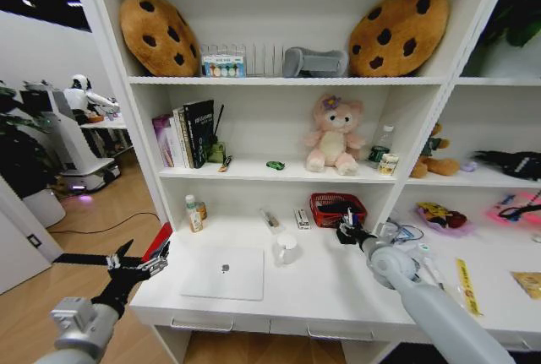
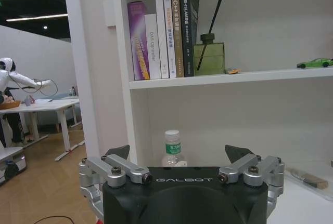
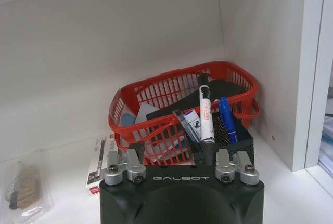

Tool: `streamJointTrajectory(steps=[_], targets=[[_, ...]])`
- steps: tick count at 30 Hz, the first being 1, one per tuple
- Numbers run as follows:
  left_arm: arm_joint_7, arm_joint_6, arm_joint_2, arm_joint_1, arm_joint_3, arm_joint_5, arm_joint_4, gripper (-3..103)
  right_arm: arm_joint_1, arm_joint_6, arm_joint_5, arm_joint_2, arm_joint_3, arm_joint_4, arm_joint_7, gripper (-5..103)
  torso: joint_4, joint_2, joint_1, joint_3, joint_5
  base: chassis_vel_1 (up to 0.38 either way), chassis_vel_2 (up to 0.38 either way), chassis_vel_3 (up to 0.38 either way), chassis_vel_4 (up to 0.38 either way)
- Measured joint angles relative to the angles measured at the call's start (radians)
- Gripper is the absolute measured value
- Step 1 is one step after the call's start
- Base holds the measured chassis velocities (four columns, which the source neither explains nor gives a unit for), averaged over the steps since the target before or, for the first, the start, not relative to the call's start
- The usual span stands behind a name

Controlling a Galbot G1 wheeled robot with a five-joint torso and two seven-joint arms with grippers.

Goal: Organize the objects on the table.

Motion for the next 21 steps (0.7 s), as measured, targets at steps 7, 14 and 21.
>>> streamJointTrajectory(steps=[7,14,21], targets=[[0.000,0.000,0.000,0.000,0.000,0.000,0.000,100,0.021,0.004,0.005,0.006,-0.007,-0.035,-0.003,61,0.0000,0.000,0.000,0.000,0.0000,0.000,0.000,0.000,0.000],[0.000,0.000,0.000,0.000,0.000,0.000,0.000,100,0.005,0.013,0.018,-0.002,0.014,-0.025,-0.007,61,-0.0001,0.000,0.000,0.000,0.0001,0.000,0.000,0.000,0.000],[0.000,0.000,0.000,0.000,0.000,0.000,0.000,100,-0.070,0.075,0.002,-0.009,0.064,0.093,-0.035,61,0.0002,0.000,0.000,0.000,0.0000,0.000,0.000,0.000,0.000]])
